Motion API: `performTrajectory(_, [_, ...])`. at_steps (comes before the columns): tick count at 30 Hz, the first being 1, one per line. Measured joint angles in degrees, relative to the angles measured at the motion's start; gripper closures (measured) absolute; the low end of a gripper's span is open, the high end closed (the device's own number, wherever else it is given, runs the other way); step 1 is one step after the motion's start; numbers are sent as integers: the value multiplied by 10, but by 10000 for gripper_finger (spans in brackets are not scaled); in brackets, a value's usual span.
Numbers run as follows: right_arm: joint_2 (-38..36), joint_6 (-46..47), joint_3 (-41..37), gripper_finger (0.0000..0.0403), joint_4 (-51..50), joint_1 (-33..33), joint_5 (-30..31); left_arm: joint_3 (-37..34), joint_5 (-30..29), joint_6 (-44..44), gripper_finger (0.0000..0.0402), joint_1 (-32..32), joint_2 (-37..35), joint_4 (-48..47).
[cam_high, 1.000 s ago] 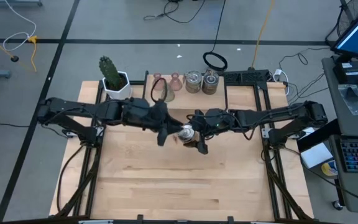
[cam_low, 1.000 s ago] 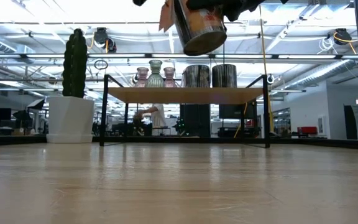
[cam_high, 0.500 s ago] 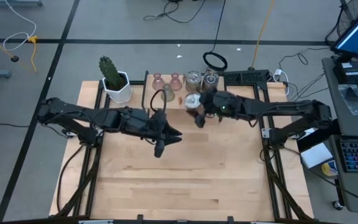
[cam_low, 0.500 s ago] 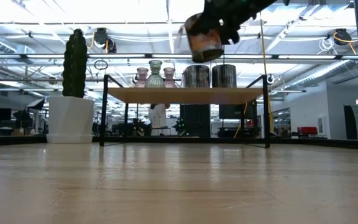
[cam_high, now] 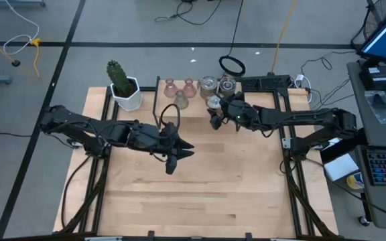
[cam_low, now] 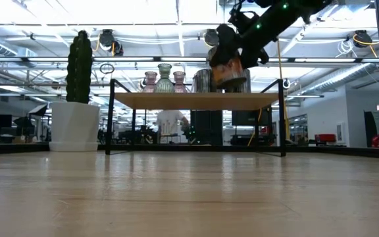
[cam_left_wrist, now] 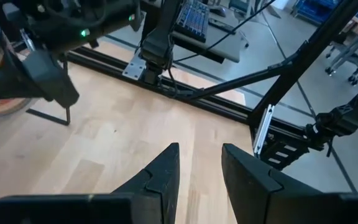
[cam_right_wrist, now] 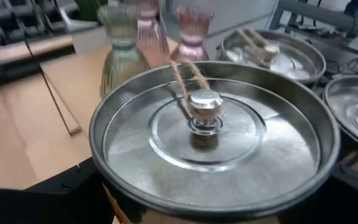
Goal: Pick & Place candle stick holders
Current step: Put the orange scented candle on the shelf
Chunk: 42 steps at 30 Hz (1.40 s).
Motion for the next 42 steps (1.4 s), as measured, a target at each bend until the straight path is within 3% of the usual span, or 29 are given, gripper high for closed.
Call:
performTrajectory(13, [-2, 50, -73, 53, 118, 0, 23, 0, -5, 0, 282, -1, 0, 0])
performTrajectory(20, [-1, 46, -81, 35, 121, 0, 46, 0, -5, 0, 282, -1, 0, 0])
performTrajectory(42, [-1, 42, -82, 33, 119, -5, 44, 0, -5, 0, 282, -1, 0, 1])
